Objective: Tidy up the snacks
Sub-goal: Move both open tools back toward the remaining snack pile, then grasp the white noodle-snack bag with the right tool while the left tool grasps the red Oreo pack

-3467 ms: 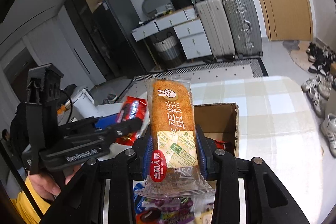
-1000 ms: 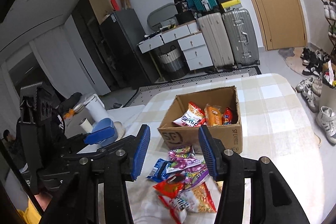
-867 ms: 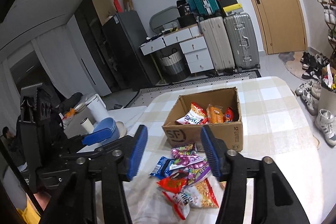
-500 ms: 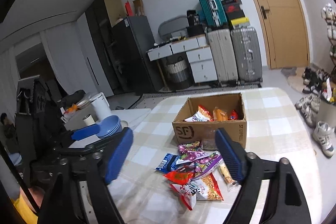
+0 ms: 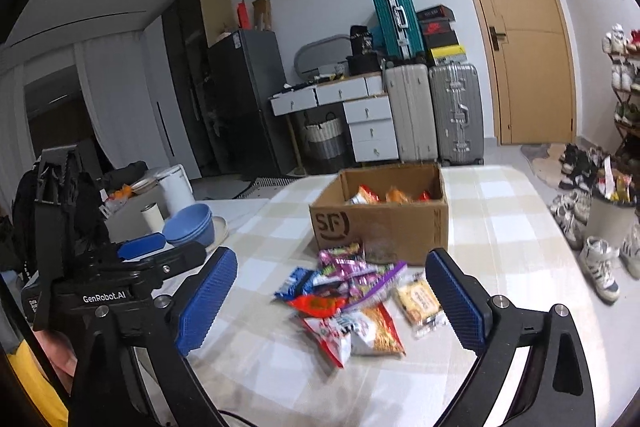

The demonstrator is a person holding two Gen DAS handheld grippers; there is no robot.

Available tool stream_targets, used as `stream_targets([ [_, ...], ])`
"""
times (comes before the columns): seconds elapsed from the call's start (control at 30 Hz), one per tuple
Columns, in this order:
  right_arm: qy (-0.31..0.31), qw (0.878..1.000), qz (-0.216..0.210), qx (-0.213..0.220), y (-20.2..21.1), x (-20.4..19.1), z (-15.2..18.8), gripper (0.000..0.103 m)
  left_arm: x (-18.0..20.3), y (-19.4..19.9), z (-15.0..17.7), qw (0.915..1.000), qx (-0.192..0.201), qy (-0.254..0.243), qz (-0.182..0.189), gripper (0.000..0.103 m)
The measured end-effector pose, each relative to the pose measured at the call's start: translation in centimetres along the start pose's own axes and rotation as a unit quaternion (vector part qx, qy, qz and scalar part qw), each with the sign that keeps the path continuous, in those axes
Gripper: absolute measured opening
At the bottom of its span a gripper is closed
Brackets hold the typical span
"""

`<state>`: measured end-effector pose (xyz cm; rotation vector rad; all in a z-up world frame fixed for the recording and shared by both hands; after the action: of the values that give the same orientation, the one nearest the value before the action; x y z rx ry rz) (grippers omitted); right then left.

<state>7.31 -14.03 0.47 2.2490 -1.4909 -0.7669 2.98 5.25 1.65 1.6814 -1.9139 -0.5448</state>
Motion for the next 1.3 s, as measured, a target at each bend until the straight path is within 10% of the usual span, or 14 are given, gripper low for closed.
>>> stream_targets([
  [1.3,-0.065,0.987,-0.027,-0.147,-9.1,3.4,7.0,0.097,1.7,-9.7,6.6,0.995,-0.094,0.001,0.033,0.102],
])
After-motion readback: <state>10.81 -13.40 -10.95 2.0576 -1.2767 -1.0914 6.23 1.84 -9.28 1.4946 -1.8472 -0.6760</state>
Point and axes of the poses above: each gripper's, at about its wrist camera, not at the fingertips, and y roughly against the way its jaws point, x to its right, z to its underside, the point moved 6 cm from there along -y, roughly the way its jaws point, and after that the axes turned 5 degrees about -x, right-handed, at the moved point
